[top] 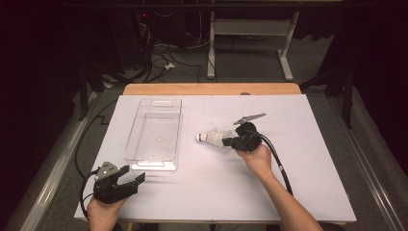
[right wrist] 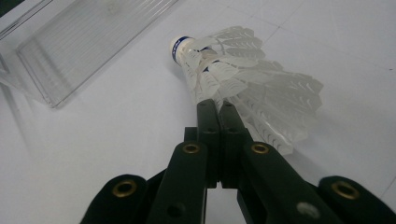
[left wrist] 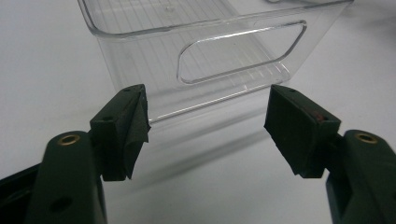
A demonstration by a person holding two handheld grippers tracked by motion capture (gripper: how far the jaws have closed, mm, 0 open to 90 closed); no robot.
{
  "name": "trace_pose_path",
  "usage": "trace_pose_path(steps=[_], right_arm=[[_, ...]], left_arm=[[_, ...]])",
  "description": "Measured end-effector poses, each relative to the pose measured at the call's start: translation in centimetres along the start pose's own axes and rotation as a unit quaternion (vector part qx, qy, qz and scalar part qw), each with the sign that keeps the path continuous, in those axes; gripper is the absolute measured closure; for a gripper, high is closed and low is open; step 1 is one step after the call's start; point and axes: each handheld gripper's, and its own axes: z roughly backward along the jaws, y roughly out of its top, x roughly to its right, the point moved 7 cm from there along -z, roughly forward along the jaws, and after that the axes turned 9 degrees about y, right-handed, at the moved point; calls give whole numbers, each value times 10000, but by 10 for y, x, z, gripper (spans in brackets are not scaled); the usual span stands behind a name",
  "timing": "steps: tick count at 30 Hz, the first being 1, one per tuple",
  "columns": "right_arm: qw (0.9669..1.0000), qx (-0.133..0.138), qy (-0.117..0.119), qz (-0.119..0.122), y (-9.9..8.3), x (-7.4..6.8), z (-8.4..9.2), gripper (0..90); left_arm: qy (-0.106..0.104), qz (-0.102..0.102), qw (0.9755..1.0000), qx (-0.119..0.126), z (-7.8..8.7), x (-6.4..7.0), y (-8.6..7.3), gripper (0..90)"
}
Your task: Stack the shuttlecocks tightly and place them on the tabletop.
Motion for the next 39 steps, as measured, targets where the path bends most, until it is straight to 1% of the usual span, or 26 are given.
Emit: trace_pose_path(steps=[12, 24, 28, 39], right_arm=[[10000, -10, -90, -10, -2, 2, -1, 900], [10000, -4, -53, -31, -5, 2, -5, 897], [10000, -38, -75, -47, -8, 3, -7, 886], [9999, 22, -132, -49, -7, 3, -3, 825]], left_arm=[[-10, 5, 10000, 4, 0, 0, 0, 314], [-15, 2, 10000, -4, 0, 0, 0, 314], [-15, 3, 10000, -3, 0, 0, 0, 314], [-15, -1, 10000, -5, 0, 0, 0, 314]])
